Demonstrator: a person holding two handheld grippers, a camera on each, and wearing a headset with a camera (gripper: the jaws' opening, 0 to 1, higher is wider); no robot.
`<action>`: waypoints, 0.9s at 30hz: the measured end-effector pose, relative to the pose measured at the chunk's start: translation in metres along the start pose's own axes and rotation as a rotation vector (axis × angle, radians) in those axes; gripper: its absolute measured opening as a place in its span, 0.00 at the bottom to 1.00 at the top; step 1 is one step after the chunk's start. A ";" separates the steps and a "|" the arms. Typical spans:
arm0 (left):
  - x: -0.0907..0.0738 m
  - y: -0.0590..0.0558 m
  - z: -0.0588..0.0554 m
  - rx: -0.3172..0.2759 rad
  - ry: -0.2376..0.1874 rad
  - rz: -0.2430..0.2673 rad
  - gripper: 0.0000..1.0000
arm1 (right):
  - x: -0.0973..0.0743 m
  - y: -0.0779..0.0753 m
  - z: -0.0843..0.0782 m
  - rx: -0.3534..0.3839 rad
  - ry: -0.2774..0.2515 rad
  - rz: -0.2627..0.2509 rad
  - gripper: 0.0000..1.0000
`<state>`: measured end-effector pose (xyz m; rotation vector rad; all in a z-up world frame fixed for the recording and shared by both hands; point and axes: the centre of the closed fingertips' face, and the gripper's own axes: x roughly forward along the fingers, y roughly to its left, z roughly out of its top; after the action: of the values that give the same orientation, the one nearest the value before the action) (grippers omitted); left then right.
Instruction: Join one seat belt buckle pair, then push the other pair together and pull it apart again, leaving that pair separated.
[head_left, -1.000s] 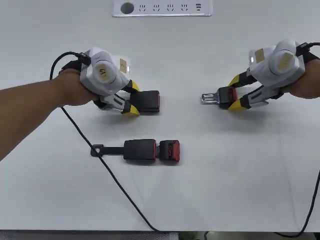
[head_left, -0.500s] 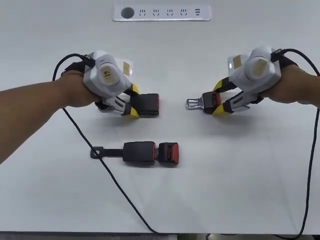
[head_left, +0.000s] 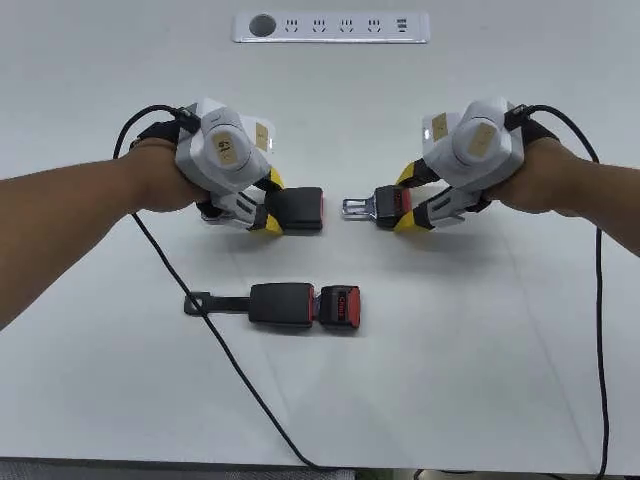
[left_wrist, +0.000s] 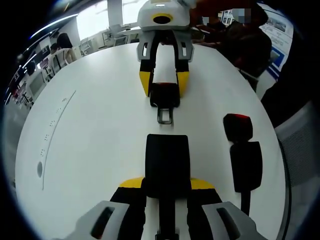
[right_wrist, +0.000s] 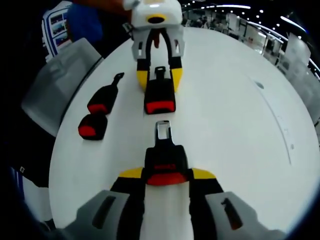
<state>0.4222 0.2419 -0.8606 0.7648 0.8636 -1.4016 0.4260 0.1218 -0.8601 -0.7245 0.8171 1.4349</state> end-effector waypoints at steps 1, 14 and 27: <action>0.000 0.000 0.000 0.000 0.000 0.000 0.32 | 0.001 0.000 0.002 0.001 -0.004 0.001 0.33; 0.000 -0.002 0.002 -0.022 0.004 0.002 0.32 | 0.013 0.003 0.022 0.012 -0.040 0.004 0.33; 0.003 -0.002 0.003 -0.004 0.044 0.003 0.31 | 0.021 0.007 0.033 0.032 -0.082 0.009 0.32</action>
<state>0.4206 0.2375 -0.8613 0.7963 0.8986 -1.3850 0.4203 0.1606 -0.8591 -0.6343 0.7795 1.4474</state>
